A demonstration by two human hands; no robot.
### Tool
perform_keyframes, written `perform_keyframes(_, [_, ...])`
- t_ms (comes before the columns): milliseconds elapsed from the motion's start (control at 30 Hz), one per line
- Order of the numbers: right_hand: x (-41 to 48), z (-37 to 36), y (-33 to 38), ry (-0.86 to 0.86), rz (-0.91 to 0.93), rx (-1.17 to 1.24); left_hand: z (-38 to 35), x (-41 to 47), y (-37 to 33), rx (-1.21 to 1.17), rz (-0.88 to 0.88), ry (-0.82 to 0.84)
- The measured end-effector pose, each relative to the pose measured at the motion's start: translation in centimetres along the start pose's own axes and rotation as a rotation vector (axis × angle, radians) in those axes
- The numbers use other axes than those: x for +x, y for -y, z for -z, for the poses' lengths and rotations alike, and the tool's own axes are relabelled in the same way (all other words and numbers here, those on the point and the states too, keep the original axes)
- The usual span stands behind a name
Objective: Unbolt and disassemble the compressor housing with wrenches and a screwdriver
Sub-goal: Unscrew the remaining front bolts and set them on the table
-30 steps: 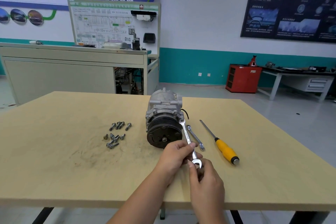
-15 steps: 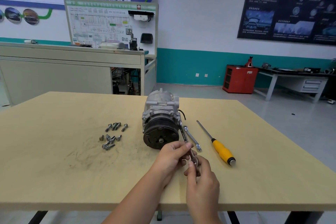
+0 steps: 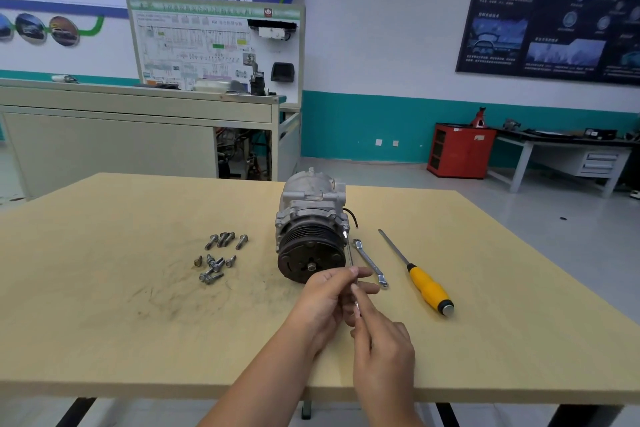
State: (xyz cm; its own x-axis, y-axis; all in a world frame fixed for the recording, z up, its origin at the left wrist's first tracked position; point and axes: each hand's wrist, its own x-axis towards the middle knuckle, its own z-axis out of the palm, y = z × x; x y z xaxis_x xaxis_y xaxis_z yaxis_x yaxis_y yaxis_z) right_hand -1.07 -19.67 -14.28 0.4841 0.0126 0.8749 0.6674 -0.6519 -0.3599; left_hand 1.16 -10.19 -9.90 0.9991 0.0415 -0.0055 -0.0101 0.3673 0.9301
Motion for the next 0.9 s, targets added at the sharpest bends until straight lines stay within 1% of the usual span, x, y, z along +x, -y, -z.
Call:
perform_keyframes(133, [0.03, 0.09, -0.03, 0.06, 0.012, 0.013, 0.01, -0.13, -0.13, 0.005, 0.012, -0.009])
perform_keyframes(267, [0.1, 0.16, 0.05, 0.169, -0.007, 0.063, -0.11, -0.16, -0.3, -0.076, 0.027, -0.024])
perform_keyframes(400, [0.05, 0.22, 0.37, 0.174, -0.054, 0.091, -0.12, -0.41, -0.34, -0.098, 0.026, -0.017])
perform_keyframes(467, [0.04, 0.34, 0.55, 0.136, -0.158, 0.128, -0.1, -0.45, -0.28, -0.119, 0.024, -0.016])
perform_keyframes(533, [0.02, 0.47, 0.69, 0.107, -0.304, 0.157, -0.01, -0.35, -0.21, -0.126, 0.018, -0.017])
perform_keyframes(567, [-0.03, 0.45, 0.71, 0.119, -0.363, 0.161, 0.05, -0.32, -0.21, -0.123, 0.015, -0.017])
perform_keyframes(600, [-0.05, 0.43, 0.68, 0.135, -0.383, 0.155, 0.12, -0.3, -0.23, -0.124, 0.013, -0.015])
perform_keyframes(733, [-0.06, 0.3, 0.63, 0.142, -0.213, 0.067, 0.22, -0.25, -0.27, -0.181, 0.032, -0.005])
perform_keyframes(900, [-0.15, 0.07, 0.4, 0.124, -0.135, 0.011, 0.01, -0.27, -0.24, -0.207, 0.065, -0.008])
